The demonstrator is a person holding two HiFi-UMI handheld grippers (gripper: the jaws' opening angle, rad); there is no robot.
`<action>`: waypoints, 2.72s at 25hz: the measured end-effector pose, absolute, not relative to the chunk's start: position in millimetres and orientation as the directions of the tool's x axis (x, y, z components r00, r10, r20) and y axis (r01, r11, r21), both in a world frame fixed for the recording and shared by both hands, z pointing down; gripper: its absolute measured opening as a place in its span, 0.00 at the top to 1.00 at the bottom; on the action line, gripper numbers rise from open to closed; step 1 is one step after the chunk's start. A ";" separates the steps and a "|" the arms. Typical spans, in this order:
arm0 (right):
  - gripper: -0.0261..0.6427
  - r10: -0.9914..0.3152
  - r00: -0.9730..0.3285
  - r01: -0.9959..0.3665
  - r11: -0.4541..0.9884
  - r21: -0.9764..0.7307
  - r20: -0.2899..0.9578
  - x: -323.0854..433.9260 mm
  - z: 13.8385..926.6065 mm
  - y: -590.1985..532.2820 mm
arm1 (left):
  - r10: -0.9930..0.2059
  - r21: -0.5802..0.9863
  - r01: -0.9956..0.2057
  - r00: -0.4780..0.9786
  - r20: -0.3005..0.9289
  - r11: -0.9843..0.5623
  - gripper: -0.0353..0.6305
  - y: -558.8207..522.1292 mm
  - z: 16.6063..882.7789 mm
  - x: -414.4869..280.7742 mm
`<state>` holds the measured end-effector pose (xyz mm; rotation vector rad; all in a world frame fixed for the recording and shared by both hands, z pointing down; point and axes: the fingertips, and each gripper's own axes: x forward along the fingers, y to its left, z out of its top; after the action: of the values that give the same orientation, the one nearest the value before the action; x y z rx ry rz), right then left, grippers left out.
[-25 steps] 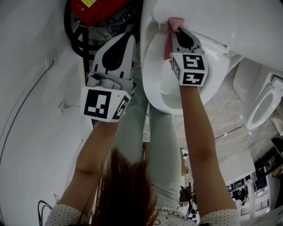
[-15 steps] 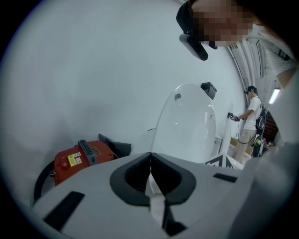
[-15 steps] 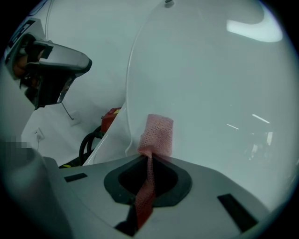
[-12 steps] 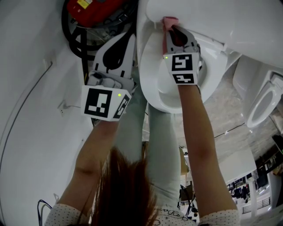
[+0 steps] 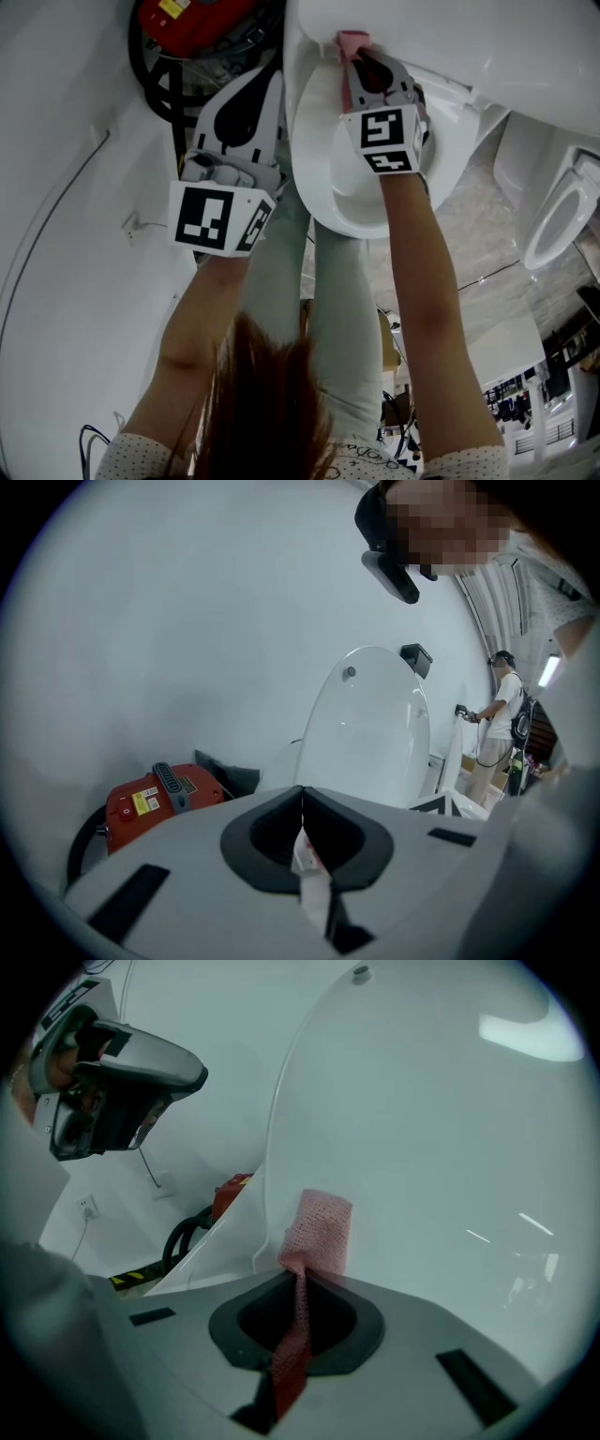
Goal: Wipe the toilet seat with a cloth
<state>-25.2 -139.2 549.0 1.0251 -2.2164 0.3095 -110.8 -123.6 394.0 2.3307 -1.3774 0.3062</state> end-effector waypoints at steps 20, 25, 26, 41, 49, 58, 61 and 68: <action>0.92 -0.618 -0.435 -0.771 0.631 0.084 0.655 20.0 551.1 -144.7 | -0.784 0.236 -0.876 0.482 0.391 -0.421 0.96 -113.4 395.5 -88.3; 0.93 -0.627 -0.423 -0.779 0.621 0.091 0.655 34.8 550.7 -143.9 | -0.784 0.234 -0.876 0.482 0.391 -0.422 0.96 -111.7 394.4 -81.9; 0.92 -0.629 -0.420 -0.781 0.618 0.093 0.655 38.2 550.6 -143.6 | -0.784 0.234 -0.876 0.483 0.391 -0.423 0.96 -110.9 394.2 -80.4; 0.93 -0.650 -0.393 -0.802 0.588 0.103 0.651 77.1 552.4 -139.1 | -0.787 0.219 -0.880 0.475 0.393 -0.421 0.96 -101.7 395.9 -61.4; 0.93 -0.663 -0.374 -0.812 0.572 0.117 0.649 102.5 551.3 -135.6 | -0.784 0.212 -0.880 0.476 0.398 -0.426 0.96 -97.6 396.1 -50.0; 0.93 -0.674 -0.349 -0.824 0.551 0.129 0.651 128.0 551.2 -130.6 | -0.778 0.214 -0.871 0.490 0.394 -0.441 0.96 -93.5 395.3 -33.5; 0.93 -0.676 -0.339 -0.825 0.548 0.138 0.654 136.0 550.6 -128.6 | -0.776 0.215 -0.869 0.494 0.393 -0.445 0.96 -91.3 393.9 -29.7; 0.93 -0.679 -0.334 -0.834 0.536 0.132 0.653 150.1 550.3 -121.6 | -0.779 0.212 -0.871 0.492 0.389 -0.444 0.96 -85.1 390.5 -26.7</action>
<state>150.1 -121.6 550.3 1.2186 -2.1071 0.2971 -26.7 -85.1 390.5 2.3590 -1.3736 0.3310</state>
